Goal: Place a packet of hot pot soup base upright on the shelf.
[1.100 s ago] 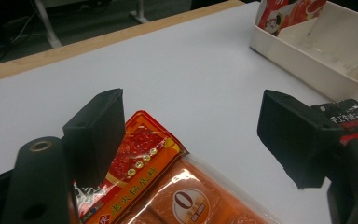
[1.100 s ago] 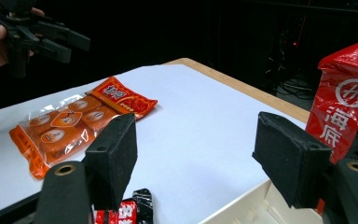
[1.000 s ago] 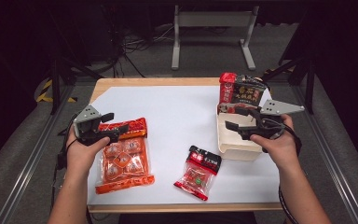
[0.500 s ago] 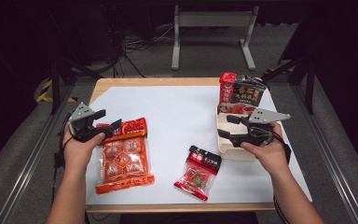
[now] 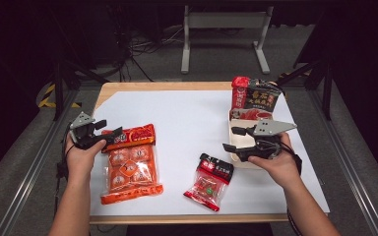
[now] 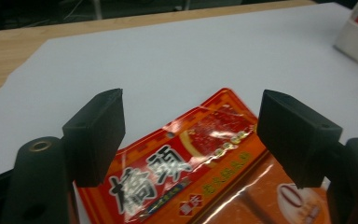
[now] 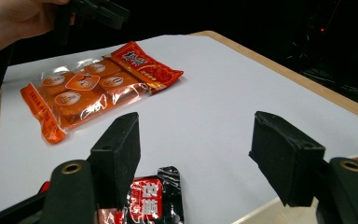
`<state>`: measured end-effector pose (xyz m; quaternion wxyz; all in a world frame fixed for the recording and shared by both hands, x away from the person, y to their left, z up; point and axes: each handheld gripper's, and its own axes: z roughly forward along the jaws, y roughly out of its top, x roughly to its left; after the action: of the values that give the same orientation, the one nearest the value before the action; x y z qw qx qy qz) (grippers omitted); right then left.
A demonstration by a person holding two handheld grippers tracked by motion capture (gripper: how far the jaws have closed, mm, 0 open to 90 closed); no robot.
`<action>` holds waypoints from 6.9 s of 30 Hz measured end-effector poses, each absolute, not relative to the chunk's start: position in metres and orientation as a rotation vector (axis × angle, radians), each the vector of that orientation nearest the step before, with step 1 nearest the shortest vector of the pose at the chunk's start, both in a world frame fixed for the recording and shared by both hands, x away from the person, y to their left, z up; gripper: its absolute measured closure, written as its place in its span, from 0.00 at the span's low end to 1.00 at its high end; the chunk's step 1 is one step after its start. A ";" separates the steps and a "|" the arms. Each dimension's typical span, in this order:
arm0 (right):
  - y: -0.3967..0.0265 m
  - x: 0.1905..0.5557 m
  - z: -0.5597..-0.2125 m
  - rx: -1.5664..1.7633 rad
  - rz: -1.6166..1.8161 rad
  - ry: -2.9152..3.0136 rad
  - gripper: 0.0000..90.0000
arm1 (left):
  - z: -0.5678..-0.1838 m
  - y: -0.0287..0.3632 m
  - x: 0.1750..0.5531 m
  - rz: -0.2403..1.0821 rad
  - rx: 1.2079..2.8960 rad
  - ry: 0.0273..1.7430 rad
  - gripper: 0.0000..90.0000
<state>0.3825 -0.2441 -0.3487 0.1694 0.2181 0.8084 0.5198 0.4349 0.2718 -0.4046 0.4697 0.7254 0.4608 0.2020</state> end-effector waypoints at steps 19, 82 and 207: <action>-0.235 0.381 -0.354 0.587 1.462 2.376 0.38 | -0.444 0.296 0.451 0.518 1.816 1.319 0.27; -0.232 0.385 -0.365 0.616 1.480 2.416 0.37 | -0.460 0.298 0.461 0.259 1.797 1.398 0.99; -0.150 0.395 -0.354 0.461 1.799 2.406 0.29 | -0.259 0.182 0.322 0.460 1.676 0.411 1.00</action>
<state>0.3951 -0.1502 -0.3536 0.0512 0.1516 0.7906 0.5910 0.3219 0.1817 -0.2588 0.6272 0.7309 0.1791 0.2007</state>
